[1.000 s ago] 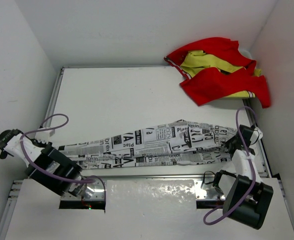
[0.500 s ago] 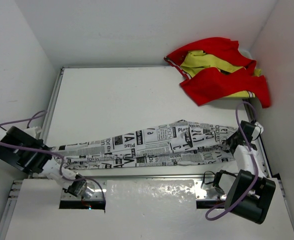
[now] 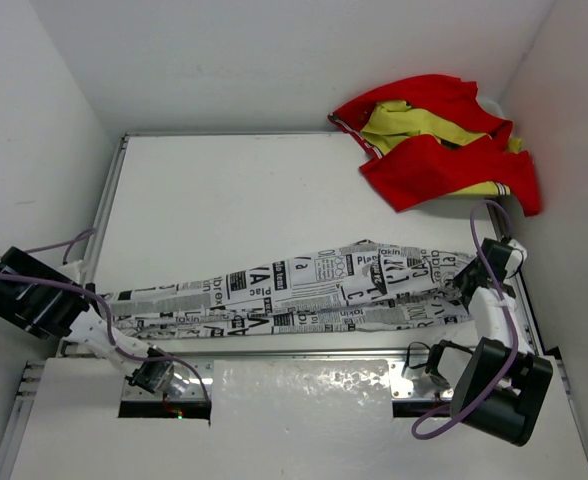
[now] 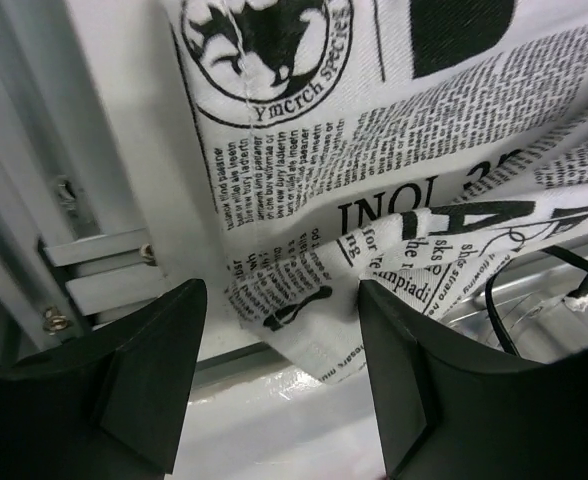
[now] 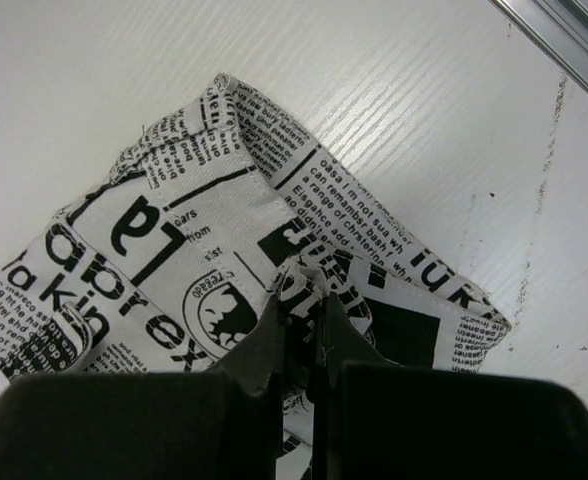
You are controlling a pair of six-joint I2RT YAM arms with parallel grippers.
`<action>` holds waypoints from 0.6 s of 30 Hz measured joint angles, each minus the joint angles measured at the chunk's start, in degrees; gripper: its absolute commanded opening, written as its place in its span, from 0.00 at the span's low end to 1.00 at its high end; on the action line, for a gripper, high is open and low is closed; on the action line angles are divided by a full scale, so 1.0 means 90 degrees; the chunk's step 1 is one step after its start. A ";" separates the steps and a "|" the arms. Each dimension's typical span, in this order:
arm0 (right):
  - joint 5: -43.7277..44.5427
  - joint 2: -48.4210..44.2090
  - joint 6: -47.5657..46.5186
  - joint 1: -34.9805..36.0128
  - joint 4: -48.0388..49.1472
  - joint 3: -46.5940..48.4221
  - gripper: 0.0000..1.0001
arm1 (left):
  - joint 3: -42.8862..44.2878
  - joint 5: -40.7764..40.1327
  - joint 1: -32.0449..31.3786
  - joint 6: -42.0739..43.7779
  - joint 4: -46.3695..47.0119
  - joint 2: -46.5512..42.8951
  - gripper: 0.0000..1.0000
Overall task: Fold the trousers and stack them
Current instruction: Fold the trousers
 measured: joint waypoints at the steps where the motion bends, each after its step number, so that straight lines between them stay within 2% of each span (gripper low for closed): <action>1: 0.0000 0.0000 -0.0010 0.0000 -0.0007 0.0012 0.00 | -0.0053 -0.0061 0.0000 -0.0010 0.0049 0.0053 0.59; 3: 0.0000 0.0000 -0.0032 0.0000 -0.0015 0.0041 0.00 | -0.0134 -0.0163 0.0000 -0.0024 0.0034 0.0068 0.55; 4: 0.0002 0.0000 -0.0036 0.0000 -0.0012 0.0056 0.00 | -0.0170 -0.0204 0.0000 -0.0034 0.0019 0.0066 0.49; 5: 0.0002 0.0000 -0.0036 0.0000 -0.0010 0.0066 0.00 | -0.0199 -0.0236 0.0000 -0.0039 0.0002 0.0066 0.30; 6: 0.0005 0.0000 -0.0039 0.0000 -0.0005 0.0066 0.00 | -0.0228 -0.0267 0.0000 -0.0083 0.0010 0.0068 0.18; 8: 0.0005 0.0002 -0.0041 0.0000 -0.0012 0.0068 0.00 | -0.0296 -0.0267 0.0000 -0.0066 -0.0007 0.0080 0.07; 17: 0.0005 0.0046 -0.0051 0.0000 -0.0019 0.0102 0.00 | -0.0107 -0.0175 0.0000 -0.0017 -0.0243 -0.0087 0.05; 18: 0.0002 0.0049 -0.0051 0.0000 -0.0022 0.0102 0.00 | -0.0046 -0.0165 0.0000 -0.0007 -0.0311 -0.0124 0.10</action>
